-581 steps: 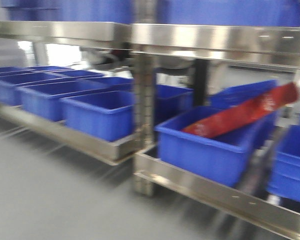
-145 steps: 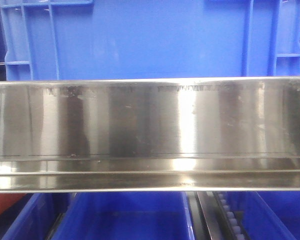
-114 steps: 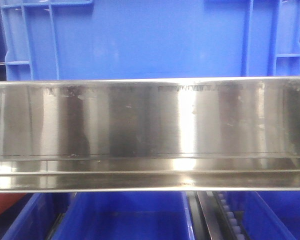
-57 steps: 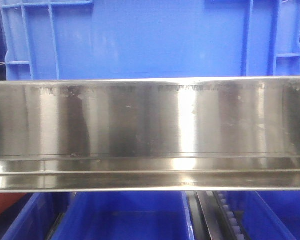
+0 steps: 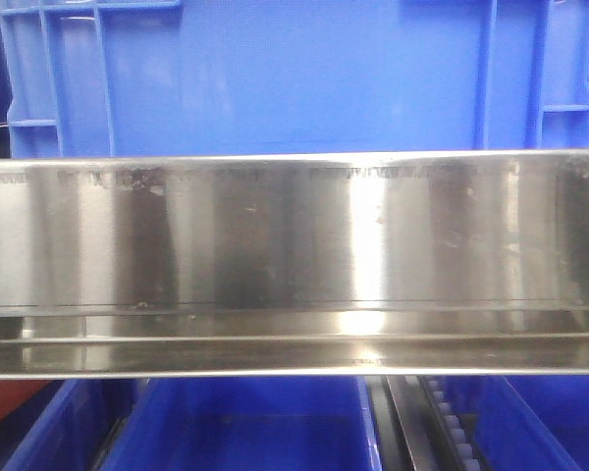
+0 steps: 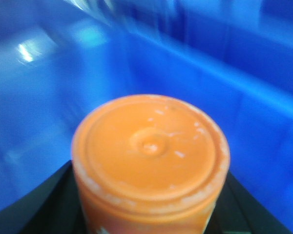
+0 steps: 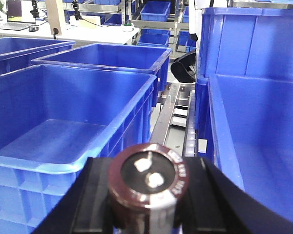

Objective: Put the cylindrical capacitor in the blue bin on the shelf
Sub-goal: 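Position both held cylinders above the blue bins on the shelf, then lower orange cylinder into a blue bin and open left gripper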

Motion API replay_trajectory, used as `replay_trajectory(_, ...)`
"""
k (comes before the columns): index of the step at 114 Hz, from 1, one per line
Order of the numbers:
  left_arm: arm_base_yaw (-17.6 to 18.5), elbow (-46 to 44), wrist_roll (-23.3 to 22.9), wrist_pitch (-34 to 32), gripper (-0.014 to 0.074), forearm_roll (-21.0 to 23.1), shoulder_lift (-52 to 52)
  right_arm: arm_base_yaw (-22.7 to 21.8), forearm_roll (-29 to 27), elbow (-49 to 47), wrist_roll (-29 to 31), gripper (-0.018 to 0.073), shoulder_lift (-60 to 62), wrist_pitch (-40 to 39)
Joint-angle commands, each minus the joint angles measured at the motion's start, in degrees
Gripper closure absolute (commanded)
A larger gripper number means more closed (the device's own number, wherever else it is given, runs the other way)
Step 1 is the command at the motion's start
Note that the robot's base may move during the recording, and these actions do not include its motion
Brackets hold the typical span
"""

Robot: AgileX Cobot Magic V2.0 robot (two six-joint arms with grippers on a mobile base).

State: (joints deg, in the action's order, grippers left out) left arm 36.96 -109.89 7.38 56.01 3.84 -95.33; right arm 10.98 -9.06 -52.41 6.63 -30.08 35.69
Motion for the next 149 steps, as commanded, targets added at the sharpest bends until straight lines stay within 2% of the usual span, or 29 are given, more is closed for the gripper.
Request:
replay_trajectory(1,0.25,-2.97,0.16,2.51,0.0707,-0.53,-4.17,0.04,-0.2,-0.15,0.13,0.0722,0.07,-1.63)
replay_trajectory(13,0.25,-3.49,0.16,4.01,0.0648,-0.53,-7.29,0.04,-0.2,-0.15,0.13,0.0722,0.07,-1.63)
replay_trajectory(23,0.25,-3.49,0.16,5.29,0.0495,-0.53,-8.3,0.04,-0.2,-0.15,0.13,0.0722,0.07,-1.63)
replay_trajectory(31,0.25,-3.49,0.16,5.54,0.0298,-0.53,-8.3,0.04,-0.2,-0.15,0.13,0.0722,0.07,-1.63)
replay_trajectory(32,0.25,-3.49,0.16,5.54,0.0253,-0.53,-8.3,0.04,-0.2,-0.15,0.13,0.0722,0.07,-1.63)
replay_trajectory(33,0.25,-3.49,0.16,5.54,0.0253,-0.53,-8.3,0.04,-0.2,-0.15,0.13,0.0722,0.07,-1.63)
replay_trajectory(42,0.25,-3.58,0.16,5.54,-0.0011,-0.53,-7.79,0.04,-0.2,-0.15,0.13,0.0722,0.07,-1.63)
replay_trajectory(44,0.25,-3.58,0.16,5.54,-0.0036,-0.53,-7.77,0.04,-0.2,-0.15,0.13,0.0722,0.07,-1.63)
replay_trajectory(77,0.25,-4.05,0.03,5.67,0.0168,-0.64,-2.04,0.04,-0.2,-0.15,0.13,0.0722,0.07,-1.73)
replay_trajectory(95,0.25,-4.05,-1.25,6.46,0.0398,-1.97,2.7,0.04,-0.2,-0.15,0.13,0.0722,0.07,-2.24)
replay_trajectory(96,0.25,-4.05,-1.62,6.65,0.0436,-2.32,3.18,0.04,-0.2,-0.15,0.13,0.0722,0.07,-2.24)
replay_trajectory(103,0.25,-3.49,-2.93,6.77,0.0522,-3.84,5.1,0.04,-0.2,-0.15,0.13,0.0722,0.07,-2.24)
replay_trajectory(104,0.25,-3.25,-3.33,6.77,0.0556,-4.38,5.64,0.04,-0.2,-0.15,0.13,0.0722,0.07,-2.24)
replay_trajectory(118,0.25,1.15,-6.42,6.6,0.0701,-8.98,10.7,0.04,-0.2,-0.15,0.13,0.0722,0.07,-2.24)
replay_trajectory(136,0.25,13.03,-10.55,1.44,0.0707,-13.09,21.55,0.04,-0.2,-0.15,0.13,0.0722,0.07,-2.11)
replay_trajectory(149,0.25,23.67,-13.07,-4.25,0.0707,-13.88,30.47,0.04,-0.2,-0.15,0.13,0.0722,0.07,-2.11)
